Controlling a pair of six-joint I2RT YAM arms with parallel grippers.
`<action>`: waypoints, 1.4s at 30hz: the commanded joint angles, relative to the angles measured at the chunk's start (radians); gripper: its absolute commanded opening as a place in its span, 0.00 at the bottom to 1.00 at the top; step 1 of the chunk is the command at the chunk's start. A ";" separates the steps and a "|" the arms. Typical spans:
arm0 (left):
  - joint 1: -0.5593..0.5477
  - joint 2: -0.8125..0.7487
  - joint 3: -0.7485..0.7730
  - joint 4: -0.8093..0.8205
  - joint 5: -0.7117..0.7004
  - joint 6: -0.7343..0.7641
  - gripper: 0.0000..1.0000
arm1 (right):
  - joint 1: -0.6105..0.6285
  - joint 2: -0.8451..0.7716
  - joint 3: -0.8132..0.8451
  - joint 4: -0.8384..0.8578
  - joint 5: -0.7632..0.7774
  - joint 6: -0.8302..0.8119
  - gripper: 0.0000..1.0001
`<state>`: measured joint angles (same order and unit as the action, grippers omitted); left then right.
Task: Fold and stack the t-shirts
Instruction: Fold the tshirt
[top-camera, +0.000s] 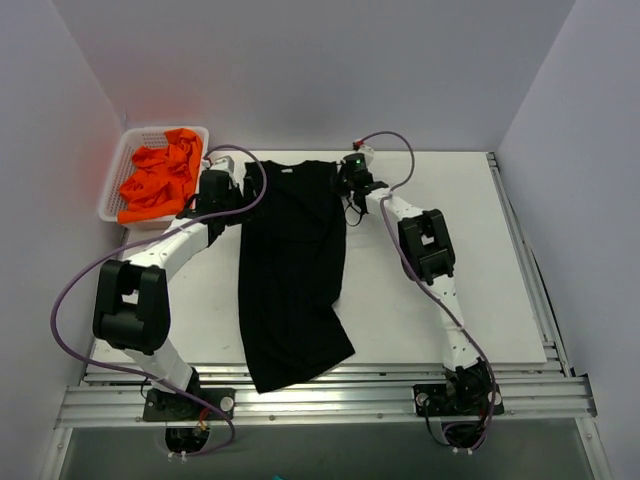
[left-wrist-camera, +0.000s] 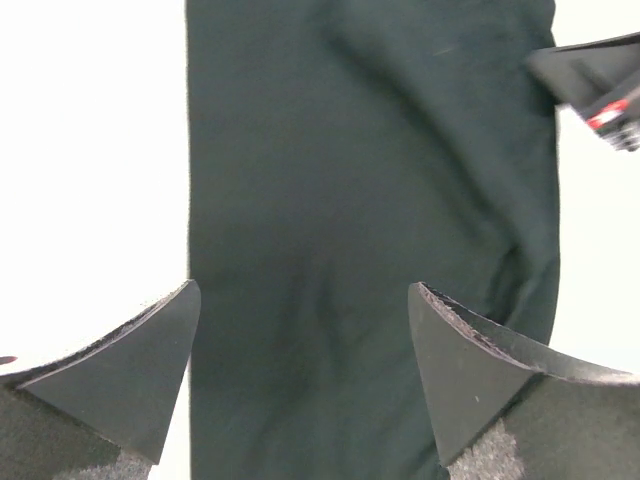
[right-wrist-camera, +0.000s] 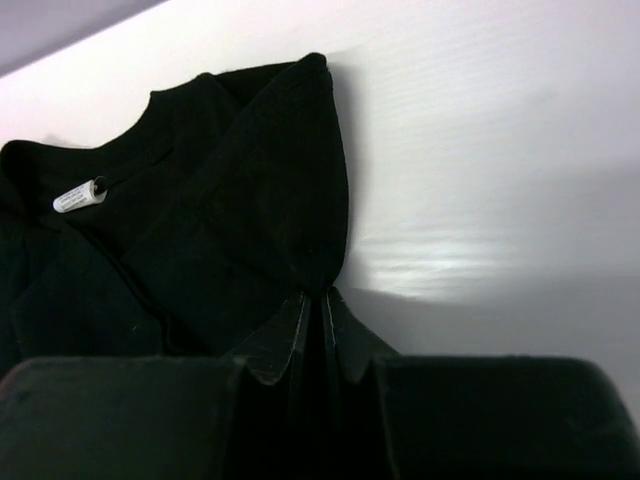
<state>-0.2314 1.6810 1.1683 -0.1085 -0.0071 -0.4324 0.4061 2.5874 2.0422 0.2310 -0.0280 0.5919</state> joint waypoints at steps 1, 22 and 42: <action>0.006 0.014 0.016 0.062 0.007 0.006 0.94 | -0.108 -0.038 -0.034 -0.119 0.112 -0.055 0.00; -0.100 0.053 0.008 0.092 -0.020 -0.067 0.94 | -0.204 0.062 0.224 -0.125 -0.082 -0.107 1.00; -0.331 -0.585 -0.580 -0.034 -0.311 -0.348 0.94 | 0.170 -1.067 -1.139 -0.194 0.671 0.276 1.00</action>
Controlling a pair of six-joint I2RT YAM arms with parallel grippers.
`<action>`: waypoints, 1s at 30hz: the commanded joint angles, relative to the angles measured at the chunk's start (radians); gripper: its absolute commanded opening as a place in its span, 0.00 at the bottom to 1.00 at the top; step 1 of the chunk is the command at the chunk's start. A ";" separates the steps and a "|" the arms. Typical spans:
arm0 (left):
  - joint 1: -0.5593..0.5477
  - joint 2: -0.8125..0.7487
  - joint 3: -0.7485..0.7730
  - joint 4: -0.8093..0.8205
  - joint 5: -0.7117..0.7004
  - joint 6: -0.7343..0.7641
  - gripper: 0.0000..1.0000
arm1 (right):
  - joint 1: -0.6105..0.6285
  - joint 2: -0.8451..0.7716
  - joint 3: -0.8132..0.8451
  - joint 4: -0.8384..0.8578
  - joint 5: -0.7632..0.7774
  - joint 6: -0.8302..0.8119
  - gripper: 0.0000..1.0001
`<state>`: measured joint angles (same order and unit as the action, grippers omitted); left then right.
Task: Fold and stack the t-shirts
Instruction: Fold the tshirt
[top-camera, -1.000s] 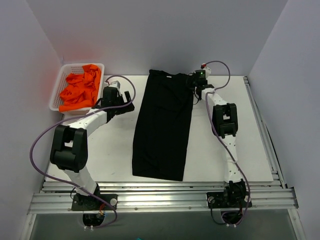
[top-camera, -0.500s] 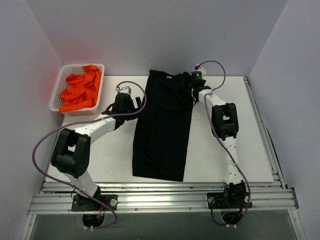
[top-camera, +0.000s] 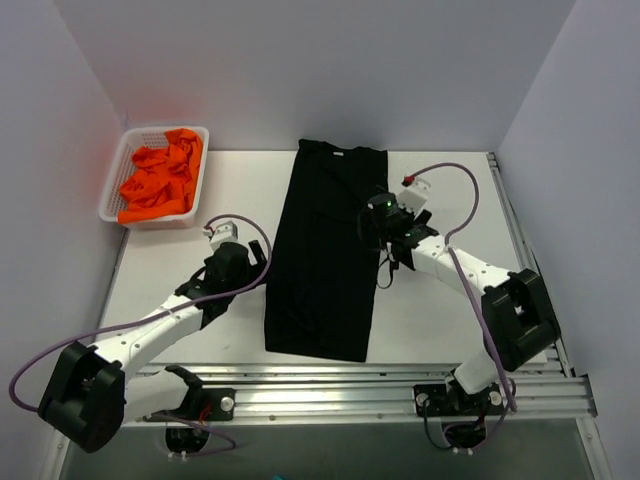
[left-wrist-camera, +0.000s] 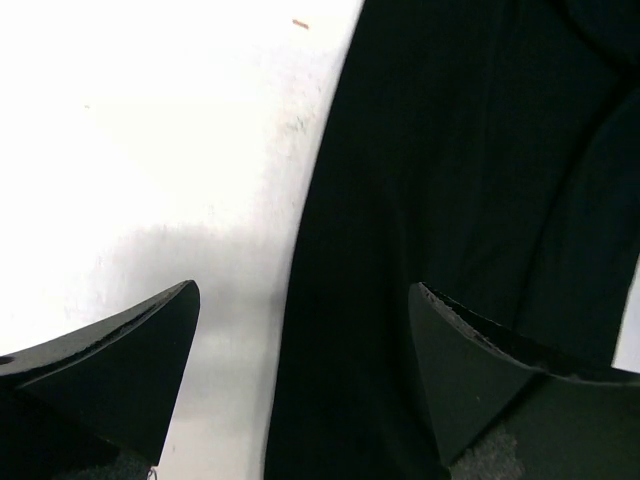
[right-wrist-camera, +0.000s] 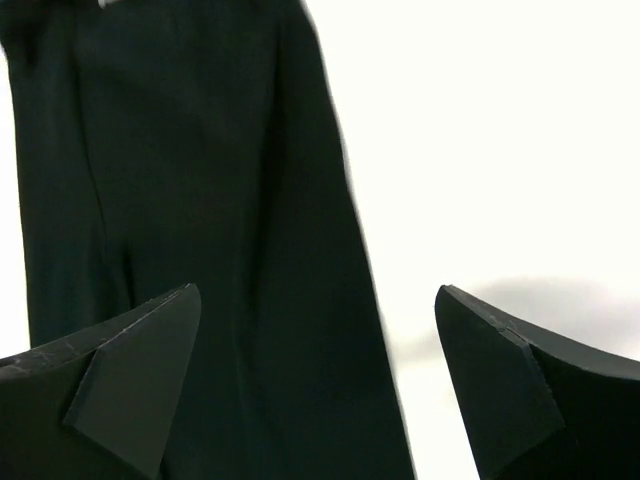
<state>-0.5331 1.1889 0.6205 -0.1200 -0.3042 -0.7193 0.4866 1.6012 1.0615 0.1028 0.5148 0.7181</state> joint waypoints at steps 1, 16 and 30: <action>-0.056 -0.113 -0.045 -0.033 -0.001 -0.075 0.95 | 0.121 -0.108 -0.207 -0.060 0.120 0.203 1.00; -0.274 -0.288 -0.235 -0.103 0.096 -0.203 0.84 | 0.469 -0.566 -0.535 -0.250 0.105 0.504 0.97; -0.327 -0.169 -0.278 -0.035 0.117 -0.215 0.41 | 0.471 -0.610 -0.546 -0.298 0.134 0.512 0.98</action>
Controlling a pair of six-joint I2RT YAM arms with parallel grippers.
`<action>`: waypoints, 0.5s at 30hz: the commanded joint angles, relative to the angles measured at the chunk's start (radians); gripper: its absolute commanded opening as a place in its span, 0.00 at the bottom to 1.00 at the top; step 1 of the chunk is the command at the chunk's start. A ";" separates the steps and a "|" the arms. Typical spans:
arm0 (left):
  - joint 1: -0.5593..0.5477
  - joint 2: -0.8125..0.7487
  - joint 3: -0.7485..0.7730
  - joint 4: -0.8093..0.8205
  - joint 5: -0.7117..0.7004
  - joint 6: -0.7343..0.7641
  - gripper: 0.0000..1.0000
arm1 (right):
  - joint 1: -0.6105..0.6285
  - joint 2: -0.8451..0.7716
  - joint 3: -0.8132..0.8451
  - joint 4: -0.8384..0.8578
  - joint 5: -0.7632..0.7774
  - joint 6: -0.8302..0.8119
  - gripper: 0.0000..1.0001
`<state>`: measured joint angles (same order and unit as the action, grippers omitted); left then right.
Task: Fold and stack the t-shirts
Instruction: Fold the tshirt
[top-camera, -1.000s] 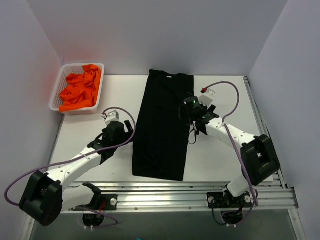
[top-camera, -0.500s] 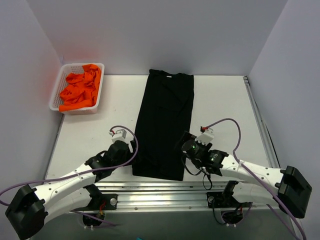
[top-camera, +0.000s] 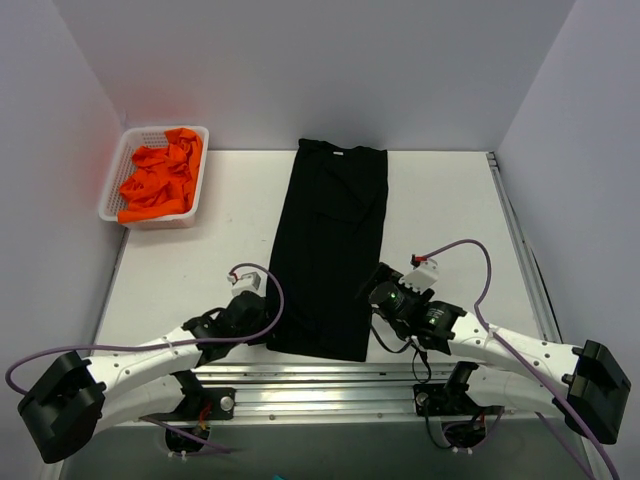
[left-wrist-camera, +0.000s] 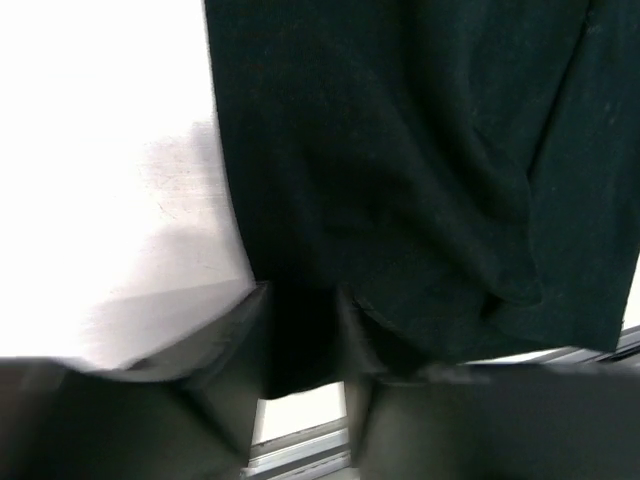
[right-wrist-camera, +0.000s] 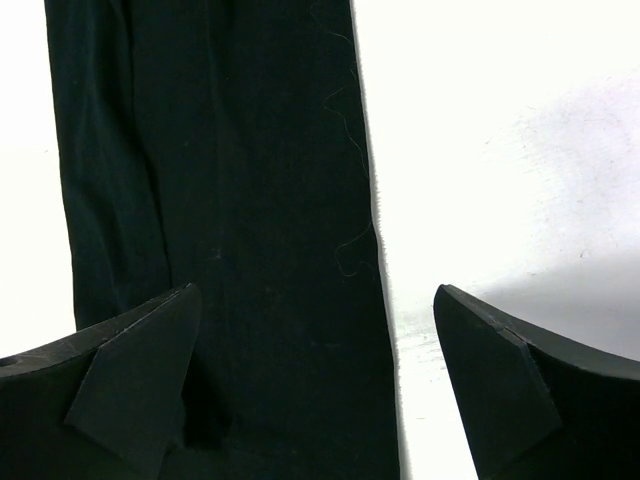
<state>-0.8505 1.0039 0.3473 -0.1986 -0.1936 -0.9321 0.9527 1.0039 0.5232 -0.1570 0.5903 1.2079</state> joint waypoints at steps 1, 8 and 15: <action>-0.012 0.022 -0.008 0.054 0.005 -0.004 0.35 | 0.004 -0.017 -0.008 -0.041 0.060 0.025 0.98; -0.103 0.030 0.008 0.042 -0.036 -0.071 0.02 | 0.004 -0.068 -0.008 -0.105 0.089 0.035 0.98; -0.285 0.047 0.093 -0.024 -0.132 -0.160 0.02 | 0.004 -0.125 0.011 -0.194 0.124 0.050 0.98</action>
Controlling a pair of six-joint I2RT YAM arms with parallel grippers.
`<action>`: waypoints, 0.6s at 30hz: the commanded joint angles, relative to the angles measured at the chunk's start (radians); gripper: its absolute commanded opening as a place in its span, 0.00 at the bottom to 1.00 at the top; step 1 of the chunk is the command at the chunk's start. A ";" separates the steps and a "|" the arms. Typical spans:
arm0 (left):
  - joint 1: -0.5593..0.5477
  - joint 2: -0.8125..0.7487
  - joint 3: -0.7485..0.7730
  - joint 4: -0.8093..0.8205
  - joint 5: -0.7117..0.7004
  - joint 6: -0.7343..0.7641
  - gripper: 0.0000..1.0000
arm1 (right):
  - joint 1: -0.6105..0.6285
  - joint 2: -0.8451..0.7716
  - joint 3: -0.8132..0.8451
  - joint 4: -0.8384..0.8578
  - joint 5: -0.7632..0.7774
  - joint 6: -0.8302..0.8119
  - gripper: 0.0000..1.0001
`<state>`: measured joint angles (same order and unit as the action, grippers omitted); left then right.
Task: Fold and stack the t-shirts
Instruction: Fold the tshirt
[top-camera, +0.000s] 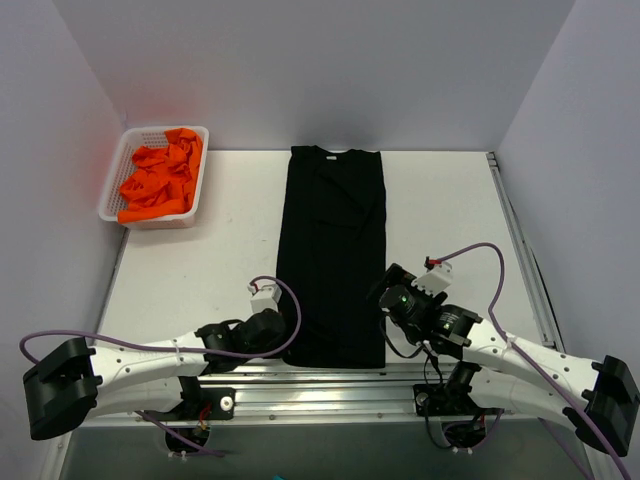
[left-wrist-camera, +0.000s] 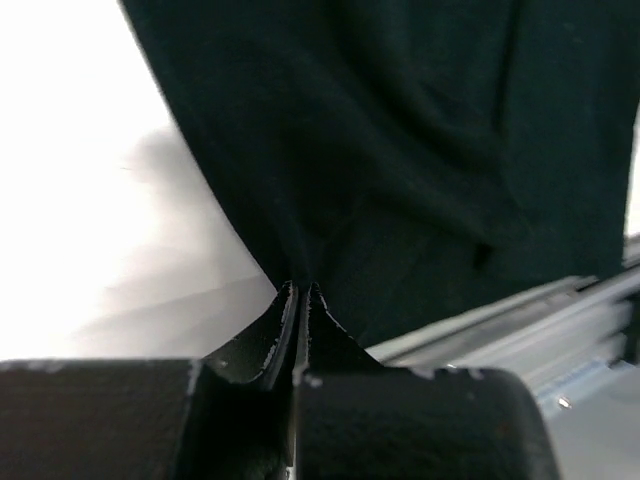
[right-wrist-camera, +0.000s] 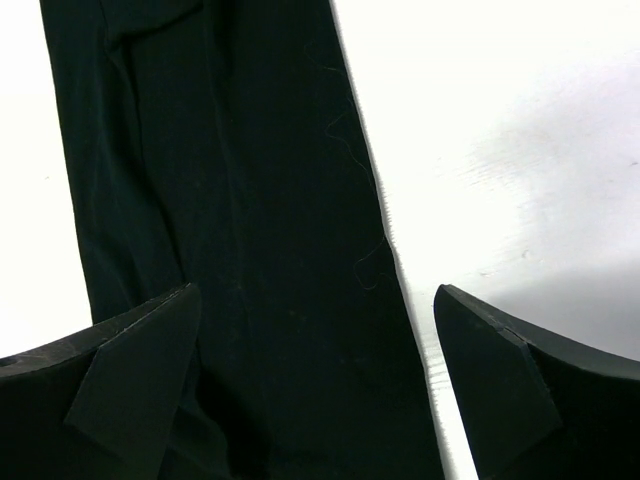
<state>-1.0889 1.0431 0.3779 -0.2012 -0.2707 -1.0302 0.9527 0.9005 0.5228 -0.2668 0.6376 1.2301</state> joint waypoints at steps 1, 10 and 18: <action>-0.060 0.012 0.067 -0.020 -0.059 -0.065 0.02 | 0.004 -0.023 0.017 -0.106 0.079 0.026 0.98; -0.083 0.014 0.067 -0.080 -0.144 -0.073 0.71 | 0.023 -0.002 0.037 -0.196 -0.048 -0.023 0.98; -0.080 0.018 0.065 -0.070 -0.168 -0.062 0.94 | 0.115 0.057 -0.024 -0.242 -0.168 0.037 0.92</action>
<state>-1.1690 1.0611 0.4179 -0.2668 -0.4004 -1.0962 1.0340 0.9363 0.5179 -0.4255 0.5140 1.2274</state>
